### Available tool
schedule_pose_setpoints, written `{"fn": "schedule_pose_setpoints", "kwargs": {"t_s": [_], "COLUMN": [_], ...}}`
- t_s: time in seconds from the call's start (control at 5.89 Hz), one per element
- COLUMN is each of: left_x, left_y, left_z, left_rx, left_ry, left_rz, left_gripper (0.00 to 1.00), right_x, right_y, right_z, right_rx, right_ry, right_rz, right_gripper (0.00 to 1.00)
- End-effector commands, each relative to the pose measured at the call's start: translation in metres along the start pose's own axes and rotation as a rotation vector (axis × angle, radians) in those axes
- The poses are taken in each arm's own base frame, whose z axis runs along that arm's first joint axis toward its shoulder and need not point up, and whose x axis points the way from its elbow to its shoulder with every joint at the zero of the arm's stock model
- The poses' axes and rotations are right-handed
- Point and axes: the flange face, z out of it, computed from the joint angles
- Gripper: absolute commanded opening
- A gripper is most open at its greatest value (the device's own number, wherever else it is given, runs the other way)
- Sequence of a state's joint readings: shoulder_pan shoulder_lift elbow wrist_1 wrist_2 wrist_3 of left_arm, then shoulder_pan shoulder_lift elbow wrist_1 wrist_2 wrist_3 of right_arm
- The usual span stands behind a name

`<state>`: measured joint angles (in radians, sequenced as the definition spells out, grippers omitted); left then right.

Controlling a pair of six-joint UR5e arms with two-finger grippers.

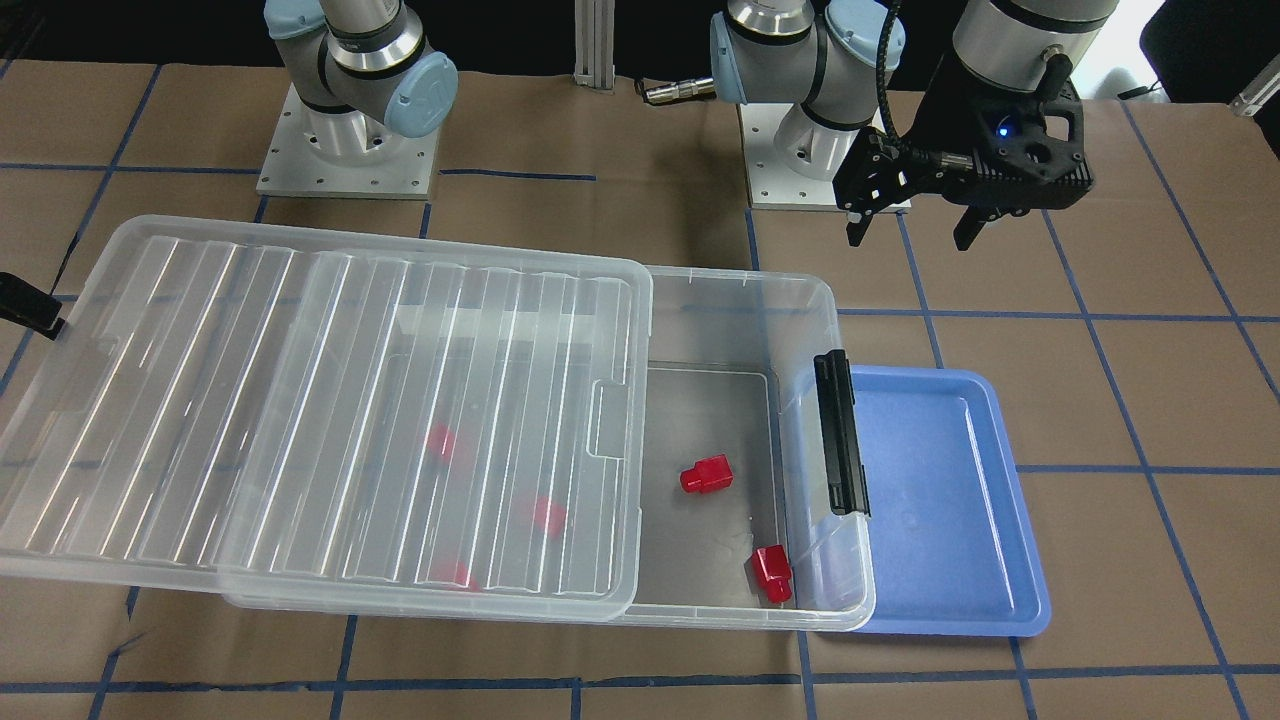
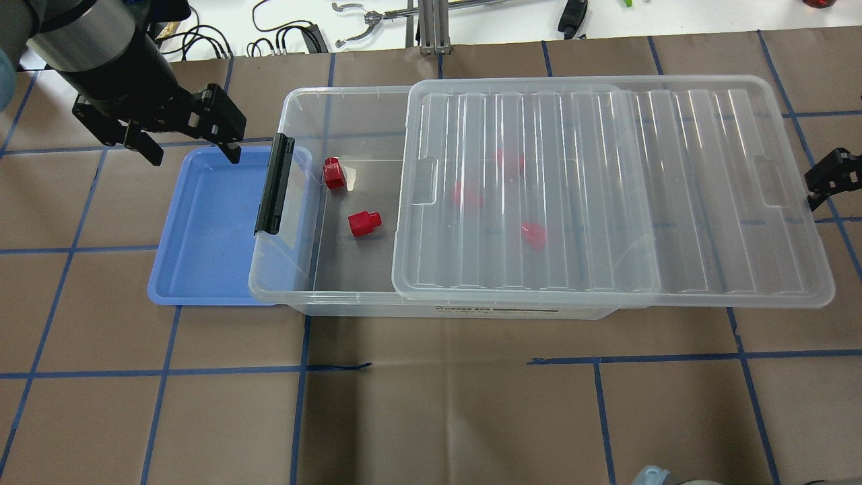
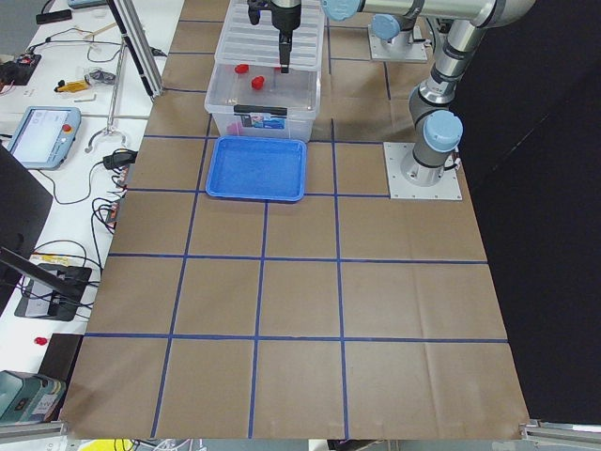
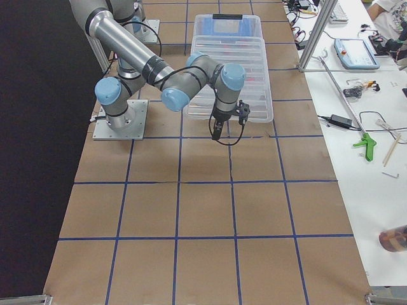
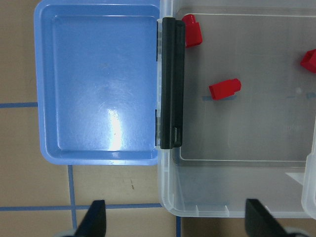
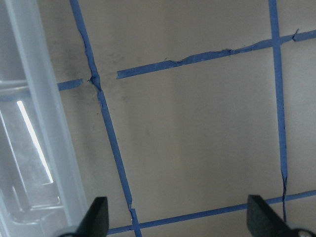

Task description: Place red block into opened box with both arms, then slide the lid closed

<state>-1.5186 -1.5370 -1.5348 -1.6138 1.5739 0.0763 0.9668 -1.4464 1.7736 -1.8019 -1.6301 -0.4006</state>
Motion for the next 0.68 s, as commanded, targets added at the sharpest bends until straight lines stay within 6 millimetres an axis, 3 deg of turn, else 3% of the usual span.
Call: {"fn": "schedule_pose_setpoints", "kwargs": {"t_s": [0.0, 0.17, 0.51], "left_x": [0.000, 0.000, 0.000], "left_y": [-0.002, -0.002, -0.002], "left_z": [0.000, -0.002, -0.001], "left_rx": [0.010, 0.015, 0.015], "left_ry": [-0.001, 0.005, 0.002], "left_rz": [0.000, 0.000, -0.004], "left_gripper": [0.98, 0.98, 0.98], "right_x": [-0.020, -0.035, -0.044], "right_y": [0.004, 0.004, 0.003], "right_z": [0.000, -0.004, -0.004], "right_rx": [-0.001, 0.006, 0.007], "right_ry": [0.005, 0.011, 0.011], "right_rz": [-0.016, -0.043, -0.067], "right_gripper": [1.00, 1.00, 1.00]}}
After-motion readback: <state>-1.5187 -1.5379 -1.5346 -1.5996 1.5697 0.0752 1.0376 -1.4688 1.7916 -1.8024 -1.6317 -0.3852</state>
